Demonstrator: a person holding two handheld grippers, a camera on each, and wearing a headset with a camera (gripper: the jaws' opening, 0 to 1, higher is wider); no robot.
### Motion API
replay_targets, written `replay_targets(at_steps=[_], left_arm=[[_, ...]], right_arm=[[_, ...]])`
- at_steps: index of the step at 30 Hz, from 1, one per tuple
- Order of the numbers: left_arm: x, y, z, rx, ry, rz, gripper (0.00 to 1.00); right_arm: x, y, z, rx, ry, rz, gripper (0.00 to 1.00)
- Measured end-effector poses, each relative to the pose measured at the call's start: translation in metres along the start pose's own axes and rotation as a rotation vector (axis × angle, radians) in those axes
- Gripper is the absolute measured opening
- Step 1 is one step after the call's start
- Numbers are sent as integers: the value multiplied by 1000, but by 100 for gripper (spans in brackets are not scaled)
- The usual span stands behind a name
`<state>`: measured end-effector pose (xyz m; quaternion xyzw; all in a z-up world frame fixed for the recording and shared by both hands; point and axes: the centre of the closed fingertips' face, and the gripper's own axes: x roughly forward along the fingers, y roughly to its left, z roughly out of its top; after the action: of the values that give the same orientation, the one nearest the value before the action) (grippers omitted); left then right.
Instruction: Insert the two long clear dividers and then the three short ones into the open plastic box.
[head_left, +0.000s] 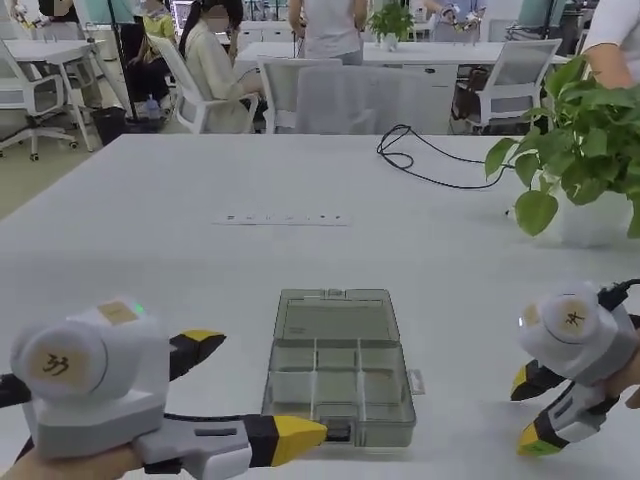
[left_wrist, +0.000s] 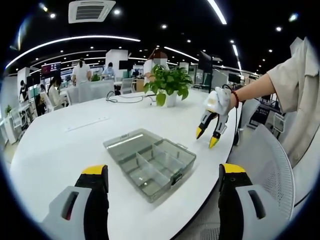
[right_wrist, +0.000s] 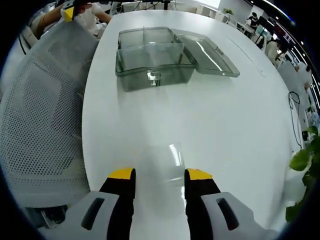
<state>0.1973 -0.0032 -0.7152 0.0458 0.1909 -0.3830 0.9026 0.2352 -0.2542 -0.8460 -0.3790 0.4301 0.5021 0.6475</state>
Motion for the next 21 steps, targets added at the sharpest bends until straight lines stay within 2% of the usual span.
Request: replay_targets(at_steps=[9,21], left_arm=[[-2,-2,-5,-1,13,8,93],[0,-3,-5,1,20,12,92]], right_arm=[[2,-1,-1,-26,10,18,40],[2,-5,-5,-6,-17,52,37]])
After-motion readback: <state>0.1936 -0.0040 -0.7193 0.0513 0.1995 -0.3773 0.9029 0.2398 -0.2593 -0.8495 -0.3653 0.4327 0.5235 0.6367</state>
